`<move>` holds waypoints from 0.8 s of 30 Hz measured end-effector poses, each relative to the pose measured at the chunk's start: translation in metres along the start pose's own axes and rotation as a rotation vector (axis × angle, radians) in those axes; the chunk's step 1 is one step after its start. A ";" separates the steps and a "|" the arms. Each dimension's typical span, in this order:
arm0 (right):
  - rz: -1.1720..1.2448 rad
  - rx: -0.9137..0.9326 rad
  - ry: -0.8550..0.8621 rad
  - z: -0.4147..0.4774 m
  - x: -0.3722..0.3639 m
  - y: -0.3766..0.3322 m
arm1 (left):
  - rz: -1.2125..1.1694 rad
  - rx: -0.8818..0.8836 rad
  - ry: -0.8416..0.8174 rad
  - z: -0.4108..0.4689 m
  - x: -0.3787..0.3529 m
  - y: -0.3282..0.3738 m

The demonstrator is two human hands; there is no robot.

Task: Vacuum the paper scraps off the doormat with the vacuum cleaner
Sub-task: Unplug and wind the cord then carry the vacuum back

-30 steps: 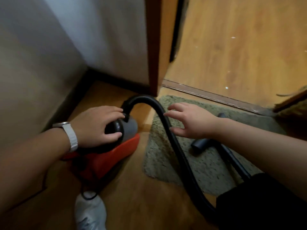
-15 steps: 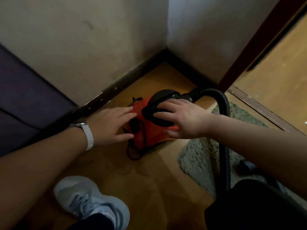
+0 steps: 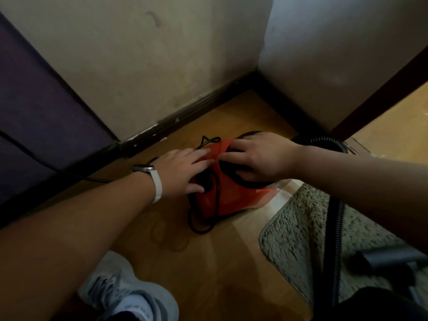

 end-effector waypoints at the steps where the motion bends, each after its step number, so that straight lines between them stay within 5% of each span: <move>1: 0.014 0.024 0.004 0.003 -0.002 0.001 | 0.000 -0.003 -0.025 0.006 -0.005 -0.002; 9: 0.074 0.070 0.152 0.009 -0.007 0.004 | -0.024 -0.071 0.014 0.024 -0.019 -0.013; 24: 0.076 0.014 0.017 0.008 0.001 -0.002 | -0.007 0.004 -0.103 0.012 0.001 0.004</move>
Point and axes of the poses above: each hand's wrist, its own z-axis towards the middle knuckle, its own x-axis out of the back of the hand, y = z × x, the point moved 8 cm from there along z, towards the middle knuckle, and after that the axes turned 13 degrees about -x, right-handed, at the moved point
